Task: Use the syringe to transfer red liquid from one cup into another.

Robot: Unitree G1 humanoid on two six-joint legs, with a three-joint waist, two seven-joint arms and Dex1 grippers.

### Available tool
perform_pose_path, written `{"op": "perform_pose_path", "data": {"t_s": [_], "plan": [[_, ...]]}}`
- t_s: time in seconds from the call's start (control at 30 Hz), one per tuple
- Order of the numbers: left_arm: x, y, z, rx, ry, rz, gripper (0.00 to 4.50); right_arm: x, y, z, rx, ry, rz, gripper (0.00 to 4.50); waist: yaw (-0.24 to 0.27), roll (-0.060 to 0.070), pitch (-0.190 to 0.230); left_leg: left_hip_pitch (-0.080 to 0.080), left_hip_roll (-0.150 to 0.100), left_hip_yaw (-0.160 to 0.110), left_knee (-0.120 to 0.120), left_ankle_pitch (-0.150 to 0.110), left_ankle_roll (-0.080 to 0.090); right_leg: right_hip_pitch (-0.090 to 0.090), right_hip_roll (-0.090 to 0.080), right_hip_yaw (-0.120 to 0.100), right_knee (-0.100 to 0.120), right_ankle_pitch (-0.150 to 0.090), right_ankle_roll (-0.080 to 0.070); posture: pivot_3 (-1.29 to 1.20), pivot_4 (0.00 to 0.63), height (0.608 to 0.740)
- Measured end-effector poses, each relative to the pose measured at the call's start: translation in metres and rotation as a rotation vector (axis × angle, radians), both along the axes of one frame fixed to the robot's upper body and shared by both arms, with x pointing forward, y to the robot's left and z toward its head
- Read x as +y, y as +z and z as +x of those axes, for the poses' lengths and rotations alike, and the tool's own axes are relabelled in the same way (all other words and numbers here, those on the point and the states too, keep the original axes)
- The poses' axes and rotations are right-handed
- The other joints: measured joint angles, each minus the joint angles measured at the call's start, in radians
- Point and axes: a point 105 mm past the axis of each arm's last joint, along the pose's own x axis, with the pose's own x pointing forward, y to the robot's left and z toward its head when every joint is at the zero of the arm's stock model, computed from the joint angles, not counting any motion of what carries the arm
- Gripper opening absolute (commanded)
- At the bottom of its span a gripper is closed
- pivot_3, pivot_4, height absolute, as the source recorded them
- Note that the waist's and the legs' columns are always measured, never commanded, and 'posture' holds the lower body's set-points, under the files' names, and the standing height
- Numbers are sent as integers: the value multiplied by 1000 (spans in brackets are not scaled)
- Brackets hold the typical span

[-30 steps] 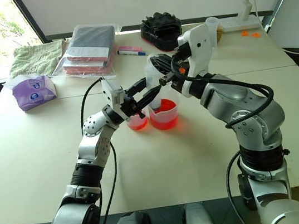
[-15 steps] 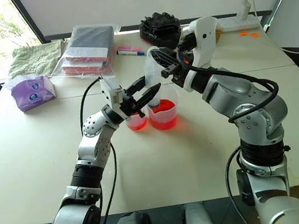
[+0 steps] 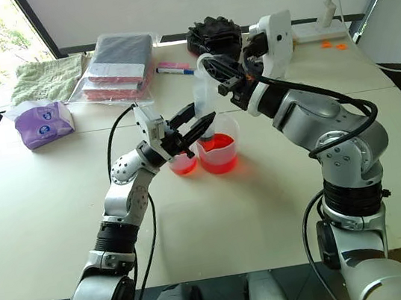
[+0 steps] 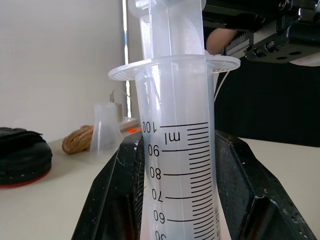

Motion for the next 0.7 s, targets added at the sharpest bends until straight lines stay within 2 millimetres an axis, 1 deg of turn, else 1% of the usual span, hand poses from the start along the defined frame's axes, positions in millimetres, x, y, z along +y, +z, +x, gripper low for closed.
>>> {"op": "perform_pose_path", "data": {"t_s": [0.27, 0.33, 0.4, 0.43, 0.5, 0.7], "plan": [[-1, -1, -1, 2, -5, 4, 1456, -2, 1, -2, 1, 8, -3, 31, 0, 0, 0, 0, 0, 0, 0, 0, 0, 0, 0, 0, 0, 0, 0, 0, 150, 740], [-2, -1, -1, 2, -6, 4, 1456, -3, 2, -2, 4, 9, 2, 854, 0, 0, 0, 0, 0, 0, 0, 0, 0, 0, 0, 0, 0, 0, 0, 0, 150, 740], [-5, -1, -3, 1, -20, 7, 1456, -4, 3, -2, 4, 5, 8, 1474, 1, 0, 0, 0, 0, 0, 0, 0, 0, 0, 0, 0, 0, 0, 0, 0, 150, 740], [-6, -1, -3, 0, -21, 5, 1456, -6, 3, -2, 5, -2, 10, 2029, 1, 0, 0, 0, 0, 0, 0, 0, 0, 0, 0, 0, 0, 0, 0, 0, 150, 740], [-6, -1, -4, -6, -27, 9, 1456, -9, 3, -2, 11, -9, 5, 2925, 1, 0, 0, 0, 0, 0, 0, 0, 0, 0, 0, 0, 0, 0, 0, 0, 150, 740], [-10, -3, -7, -9, -50, 24, 1456, -15, 2, -6, 16, 13, -51, 2925, 2, 0, 0, 0, 0, 0, 0, 0, 1, 0, 0, 0, 0, 0, 0, 0, 150, 740]]}}
